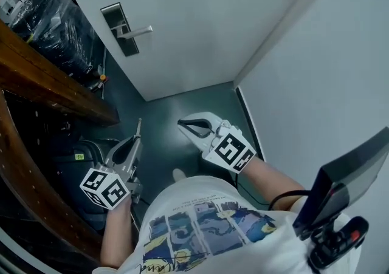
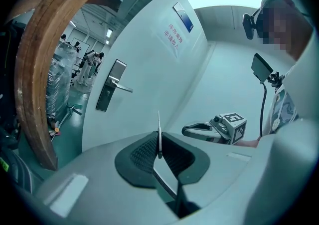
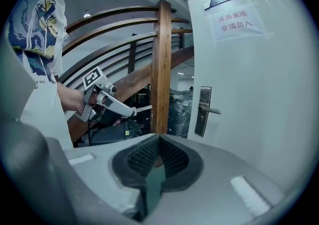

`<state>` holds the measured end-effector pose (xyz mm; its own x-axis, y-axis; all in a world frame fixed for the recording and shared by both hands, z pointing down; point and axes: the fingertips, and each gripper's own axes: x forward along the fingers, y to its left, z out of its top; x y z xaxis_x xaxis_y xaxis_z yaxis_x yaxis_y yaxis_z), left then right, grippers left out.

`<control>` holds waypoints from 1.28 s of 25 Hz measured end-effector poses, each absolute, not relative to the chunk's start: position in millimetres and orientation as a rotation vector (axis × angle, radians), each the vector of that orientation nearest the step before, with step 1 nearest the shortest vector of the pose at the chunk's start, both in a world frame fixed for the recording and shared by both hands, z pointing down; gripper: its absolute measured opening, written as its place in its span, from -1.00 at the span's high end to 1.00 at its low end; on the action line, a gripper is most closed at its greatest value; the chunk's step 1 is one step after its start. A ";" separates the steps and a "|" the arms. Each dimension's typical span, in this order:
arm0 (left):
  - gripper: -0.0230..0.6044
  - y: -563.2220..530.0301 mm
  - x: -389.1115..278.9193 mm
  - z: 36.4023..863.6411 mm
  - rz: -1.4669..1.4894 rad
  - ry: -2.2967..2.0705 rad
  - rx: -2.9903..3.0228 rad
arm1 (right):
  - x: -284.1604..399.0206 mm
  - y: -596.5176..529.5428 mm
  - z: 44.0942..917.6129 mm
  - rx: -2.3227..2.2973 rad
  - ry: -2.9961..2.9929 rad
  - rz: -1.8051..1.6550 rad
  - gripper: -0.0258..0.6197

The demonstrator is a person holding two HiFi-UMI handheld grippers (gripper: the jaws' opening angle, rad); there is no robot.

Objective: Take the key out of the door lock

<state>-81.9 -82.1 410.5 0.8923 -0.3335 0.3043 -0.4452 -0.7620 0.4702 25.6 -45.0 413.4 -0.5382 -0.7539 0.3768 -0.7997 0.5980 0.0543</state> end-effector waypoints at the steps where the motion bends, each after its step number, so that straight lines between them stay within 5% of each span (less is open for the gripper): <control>1: 0.85 -80.4 -81.7 409.7 0.275 -0.559 2.510 | 25.5 -42.8 412.3 1.255 -2.464 0.170 0.91; 32: 0.85 -24.8 -78.0 417.9 0.296 -0.488 2.529 | 23.7 22.6 411.4 1.307 -2.432 0.139 0.91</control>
